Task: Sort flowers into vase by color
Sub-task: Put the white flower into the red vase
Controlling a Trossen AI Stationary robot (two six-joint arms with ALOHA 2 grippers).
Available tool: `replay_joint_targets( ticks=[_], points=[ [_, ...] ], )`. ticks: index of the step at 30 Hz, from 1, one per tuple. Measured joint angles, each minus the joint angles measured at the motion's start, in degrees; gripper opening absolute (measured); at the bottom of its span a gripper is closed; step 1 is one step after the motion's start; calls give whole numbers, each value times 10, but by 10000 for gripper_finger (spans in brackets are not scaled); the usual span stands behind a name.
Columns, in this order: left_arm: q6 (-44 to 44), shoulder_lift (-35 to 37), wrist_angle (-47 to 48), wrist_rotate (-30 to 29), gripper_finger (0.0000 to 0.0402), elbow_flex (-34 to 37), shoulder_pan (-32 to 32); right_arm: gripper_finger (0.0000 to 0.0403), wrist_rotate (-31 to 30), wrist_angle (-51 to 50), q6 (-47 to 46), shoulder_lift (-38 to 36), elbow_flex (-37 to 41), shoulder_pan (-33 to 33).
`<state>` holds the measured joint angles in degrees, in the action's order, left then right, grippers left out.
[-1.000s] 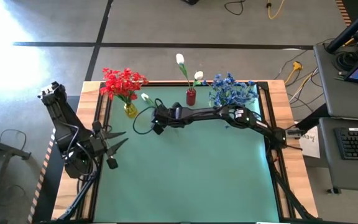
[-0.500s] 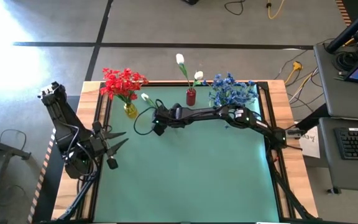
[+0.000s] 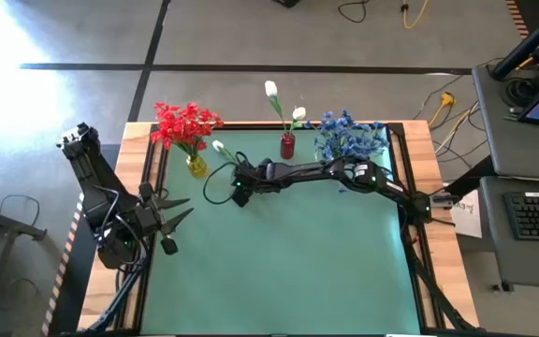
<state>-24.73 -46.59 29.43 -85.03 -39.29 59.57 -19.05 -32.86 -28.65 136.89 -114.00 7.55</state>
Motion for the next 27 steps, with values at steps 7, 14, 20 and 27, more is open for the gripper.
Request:
replay_joint_targets(
  ticks=[7,14,20,27],
  points=[
    [-3,0,0,0,100,0,0,159,30,-1,2,-1,5,0],
    [-3,0,0,0,100,0,0,116,39,-4,10,-1,5,-1],
    [-3,0,0,0,100,0,0,81,41,-5,17,-1,6,-2],
    [-3,0,0,0,100,1,0,47,45,-18,39,-8,7,-10]
  ],
)
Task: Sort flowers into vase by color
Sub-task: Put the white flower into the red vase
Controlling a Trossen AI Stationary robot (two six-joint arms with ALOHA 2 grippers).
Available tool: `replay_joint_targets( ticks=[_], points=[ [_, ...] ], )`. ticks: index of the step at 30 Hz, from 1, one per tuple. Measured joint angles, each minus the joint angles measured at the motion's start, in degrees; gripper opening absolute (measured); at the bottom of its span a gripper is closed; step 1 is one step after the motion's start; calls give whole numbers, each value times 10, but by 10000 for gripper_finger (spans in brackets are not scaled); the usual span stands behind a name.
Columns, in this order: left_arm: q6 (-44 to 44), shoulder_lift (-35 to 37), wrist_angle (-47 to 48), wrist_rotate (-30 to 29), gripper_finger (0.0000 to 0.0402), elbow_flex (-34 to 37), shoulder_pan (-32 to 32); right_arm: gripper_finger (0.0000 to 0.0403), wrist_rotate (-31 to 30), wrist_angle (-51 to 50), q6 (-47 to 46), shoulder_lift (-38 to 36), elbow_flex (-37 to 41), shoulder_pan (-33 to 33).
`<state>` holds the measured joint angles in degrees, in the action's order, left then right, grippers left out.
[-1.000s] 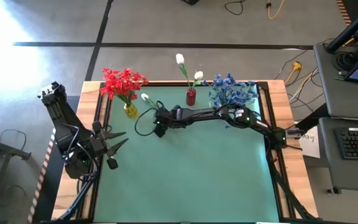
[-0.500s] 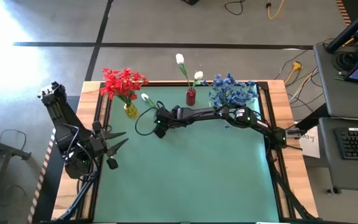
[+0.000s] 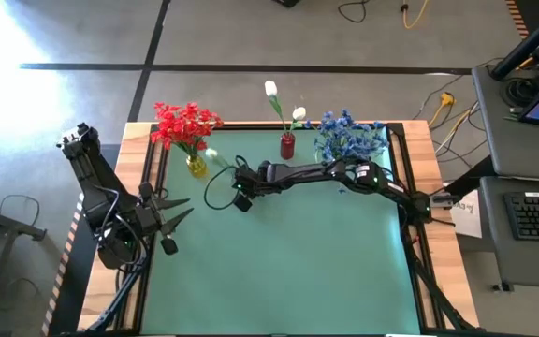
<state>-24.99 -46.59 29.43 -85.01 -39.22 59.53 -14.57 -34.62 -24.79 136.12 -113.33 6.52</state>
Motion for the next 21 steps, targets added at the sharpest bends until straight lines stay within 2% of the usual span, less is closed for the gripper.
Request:
replay_joint_targets(
  ticks=[7,13,21],
  points=[
    [-2,0,0,0,100,0,0,28,11,-66,19,-24,2,-20],
    [-10,0,2,0,100,0,0,27,6,-149,19,-32,2,-43],
    [-10,0,2,0,100,0,0,27,0,-203,16,-35,1,-82]
  ],
)
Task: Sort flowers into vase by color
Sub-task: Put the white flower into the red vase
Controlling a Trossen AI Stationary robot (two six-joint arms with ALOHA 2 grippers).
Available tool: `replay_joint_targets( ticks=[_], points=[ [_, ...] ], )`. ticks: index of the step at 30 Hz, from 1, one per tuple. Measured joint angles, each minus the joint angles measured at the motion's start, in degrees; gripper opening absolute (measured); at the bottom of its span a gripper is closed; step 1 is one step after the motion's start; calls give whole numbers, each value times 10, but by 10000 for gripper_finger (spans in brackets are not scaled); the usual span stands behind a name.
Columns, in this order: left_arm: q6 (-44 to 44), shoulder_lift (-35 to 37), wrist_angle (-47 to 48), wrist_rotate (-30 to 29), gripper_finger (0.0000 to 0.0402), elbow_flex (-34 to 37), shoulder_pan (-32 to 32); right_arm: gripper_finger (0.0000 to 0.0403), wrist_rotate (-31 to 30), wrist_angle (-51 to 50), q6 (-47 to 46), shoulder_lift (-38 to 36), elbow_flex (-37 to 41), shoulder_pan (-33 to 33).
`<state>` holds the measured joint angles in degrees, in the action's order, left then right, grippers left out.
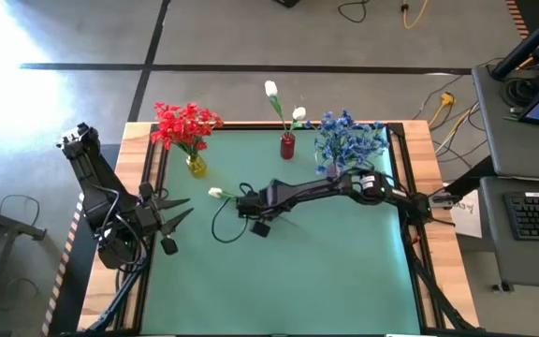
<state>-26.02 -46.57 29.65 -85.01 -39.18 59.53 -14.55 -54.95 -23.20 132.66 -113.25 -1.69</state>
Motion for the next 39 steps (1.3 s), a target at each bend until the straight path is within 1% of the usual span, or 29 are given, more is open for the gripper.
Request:
replay_joint_targets(
  ticks=[3,6,10,14,21,24,27,33,39],
  points=[
    [0,0,0,0,100,0,0,27,2,-8,-1,-1,0,-12],
    [0,0,0,0,100,0,0,29,24,-8,-4,-2,0,-19],
    [0,0,0,0,100,0,0,49,41,-7,-3,-3,0,-22],
    [0,0,0,0,100,0,0,94,46,-18,4,-5,-1,-24],
    [0,0,0,0,100,0,0,191,53,-22,37,-19,0,-25],
    [0,-1,0,0,100,0,0,220,51,-16,39,-23,-5,-22],
    [0,-4,0,0,100,0,0,242,49,-4,48,-23,-6,-17],
    [0,-14,0,0,100,0,0,266,45,50,64,-23,-5,-7],
    [0,-23,0,0,100,0,0,268,45,93,77,-23,-4,2]
  ],
)
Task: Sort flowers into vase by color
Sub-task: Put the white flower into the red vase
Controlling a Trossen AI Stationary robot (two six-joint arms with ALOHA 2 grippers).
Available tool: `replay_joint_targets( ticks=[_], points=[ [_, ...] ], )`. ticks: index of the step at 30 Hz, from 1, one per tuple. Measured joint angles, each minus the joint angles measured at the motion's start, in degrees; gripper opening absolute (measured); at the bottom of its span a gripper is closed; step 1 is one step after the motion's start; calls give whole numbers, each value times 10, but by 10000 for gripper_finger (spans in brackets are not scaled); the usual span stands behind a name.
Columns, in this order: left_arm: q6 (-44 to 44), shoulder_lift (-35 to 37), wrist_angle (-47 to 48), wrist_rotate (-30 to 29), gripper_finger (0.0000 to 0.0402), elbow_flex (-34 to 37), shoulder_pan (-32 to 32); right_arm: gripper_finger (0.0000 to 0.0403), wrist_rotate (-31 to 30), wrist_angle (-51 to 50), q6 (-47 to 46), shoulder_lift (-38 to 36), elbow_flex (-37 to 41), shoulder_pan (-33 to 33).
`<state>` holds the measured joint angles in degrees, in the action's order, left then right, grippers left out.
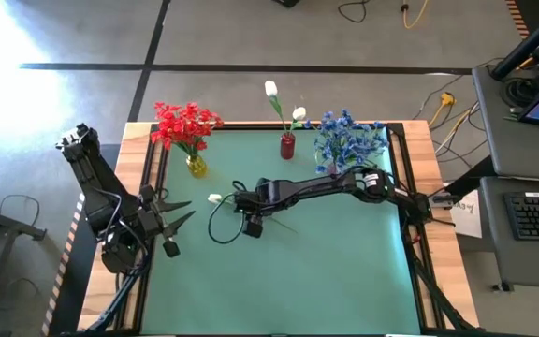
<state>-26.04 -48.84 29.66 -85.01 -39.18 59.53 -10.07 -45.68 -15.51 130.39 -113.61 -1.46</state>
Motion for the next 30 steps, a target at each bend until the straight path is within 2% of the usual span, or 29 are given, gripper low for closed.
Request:
replay_joint_targets(
  ticks=[12,20,30],
  points=[
    [-4,-2,0,0,100,0,0,240,0,119,11,0,32,7],
    [-4,-2,0,0,100,0,0,224,0,129,-4,0,60,10],
    [-4,-2,0,-1,100,0,0,223,0,135,-11,0,68,10]
  ],
)
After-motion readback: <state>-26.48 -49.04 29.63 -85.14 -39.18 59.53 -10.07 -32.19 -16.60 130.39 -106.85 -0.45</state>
